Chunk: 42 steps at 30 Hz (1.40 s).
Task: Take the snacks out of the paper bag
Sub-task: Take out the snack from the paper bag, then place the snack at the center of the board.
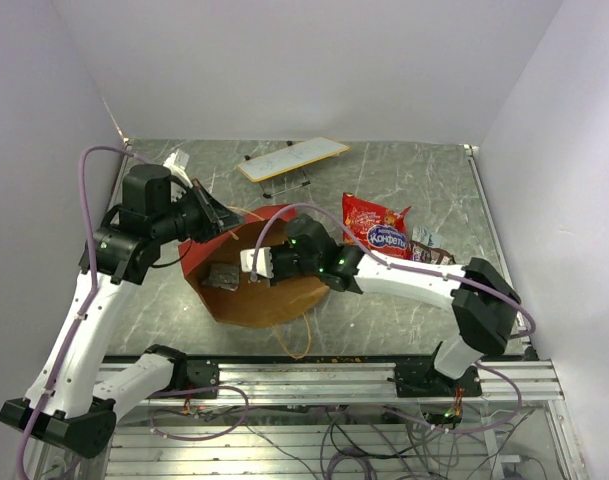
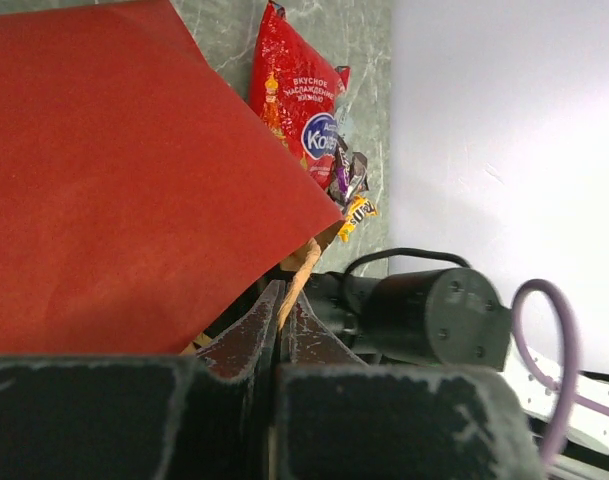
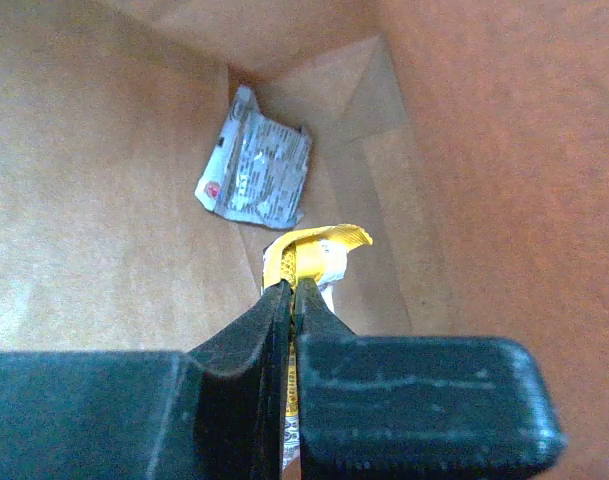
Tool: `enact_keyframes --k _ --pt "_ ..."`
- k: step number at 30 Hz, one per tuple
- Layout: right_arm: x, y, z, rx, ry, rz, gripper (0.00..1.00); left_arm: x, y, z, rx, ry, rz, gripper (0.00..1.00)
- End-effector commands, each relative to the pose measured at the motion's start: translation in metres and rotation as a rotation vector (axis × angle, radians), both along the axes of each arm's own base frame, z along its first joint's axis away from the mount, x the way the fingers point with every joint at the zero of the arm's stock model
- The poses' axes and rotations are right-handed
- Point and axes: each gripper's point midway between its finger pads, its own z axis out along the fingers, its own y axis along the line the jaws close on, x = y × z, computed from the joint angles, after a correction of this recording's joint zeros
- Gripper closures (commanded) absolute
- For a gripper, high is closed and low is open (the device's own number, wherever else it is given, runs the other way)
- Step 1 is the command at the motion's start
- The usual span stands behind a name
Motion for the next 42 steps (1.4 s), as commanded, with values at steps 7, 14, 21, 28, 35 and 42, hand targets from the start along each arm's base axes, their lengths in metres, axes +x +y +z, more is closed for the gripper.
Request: enact_keyframes --k 7,14,21,28,35,42 --pt "-0.030 -0.006 0.078 0.221 0.102 0.021 1.00 0.001 0.003 0.004 -0.042 -0.037 0.039 0.93" --pt "-0.036 -0.022 0.117 0.297 0.097 -0.018 1.00 0.003 0.001 -0.001 -0.037 -0.023 0.028 0.93" --pt "-0.032 -0.046 0.161 0.395 0.038 -0.107 1.00 0.005 -0.003 -0.005 -0.037 -0.014 0.012 0.93" --pt "-0.009 -0.070 0.207 0.510 0.034 -0.316 1.00 0.010 -0.006 -0.007 -0.025 -0.010 -0.010 0.93" --pt "0.015 -0.099 0.251 0.660 0.039 -0.539 1.00 0.011 -0.009 -0.010 -0.021 0.001 -0.033 0.93" --pt "0.025 -0.122 0.276 0.749 0.033 -0.661 1.00 0.010 -0.008 -0.013 -0.010 0.009 -0.035 0.93"
